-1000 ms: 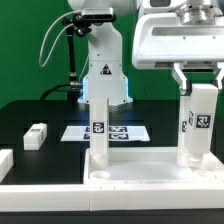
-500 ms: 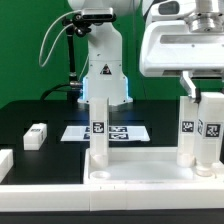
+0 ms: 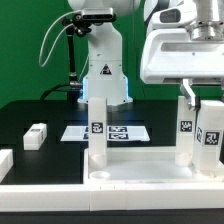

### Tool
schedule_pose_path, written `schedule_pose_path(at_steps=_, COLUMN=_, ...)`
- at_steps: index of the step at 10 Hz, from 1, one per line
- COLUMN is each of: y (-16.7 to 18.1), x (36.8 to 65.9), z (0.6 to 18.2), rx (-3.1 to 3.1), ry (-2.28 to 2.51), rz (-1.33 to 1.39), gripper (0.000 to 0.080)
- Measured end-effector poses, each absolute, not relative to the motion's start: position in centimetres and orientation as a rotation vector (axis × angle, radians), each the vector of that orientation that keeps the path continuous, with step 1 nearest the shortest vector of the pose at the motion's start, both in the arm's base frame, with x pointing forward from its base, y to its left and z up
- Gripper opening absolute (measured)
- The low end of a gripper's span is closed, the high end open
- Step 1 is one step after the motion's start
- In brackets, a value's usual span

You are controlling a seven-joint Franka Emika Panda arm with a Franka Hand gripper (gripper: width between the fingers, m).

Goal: Assemble desk

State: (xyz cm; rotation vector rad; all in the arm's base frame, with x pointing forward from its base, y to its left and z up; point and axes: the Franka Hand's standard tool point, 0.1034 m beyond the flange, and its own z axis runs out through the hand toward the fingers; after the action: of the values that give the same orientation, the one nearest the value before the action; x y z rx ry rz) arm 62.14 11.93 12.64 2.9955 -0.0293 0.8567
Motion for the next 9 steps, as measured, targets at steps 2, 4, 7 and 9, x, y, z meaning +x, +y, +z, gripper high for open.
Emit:
schedule_pose_path(at_steps=2, y=11.98, x=62.30, z=12.39, rx=2.988, ry=-0.025, rz=0.886, gripper=0.0287)
schedule_pose_path(at_steps=4, y=11.87, x=62.53, z=12.41, rx=2.980, ry=-0.029, rz=0.919, gripper=0.0287)
schedule_pose_path(at_steps=7, y=11.79, x=62.33, z=12.41, rx=2.984, ry=-0.014, rz=0.886, gripper=0.0287)
schedule_pose_path(at_steps=9, y=11.78, x=62.33, z=12.39, rx=2.982, ry=-0.002, rz=0.884, gripper=0.0595)
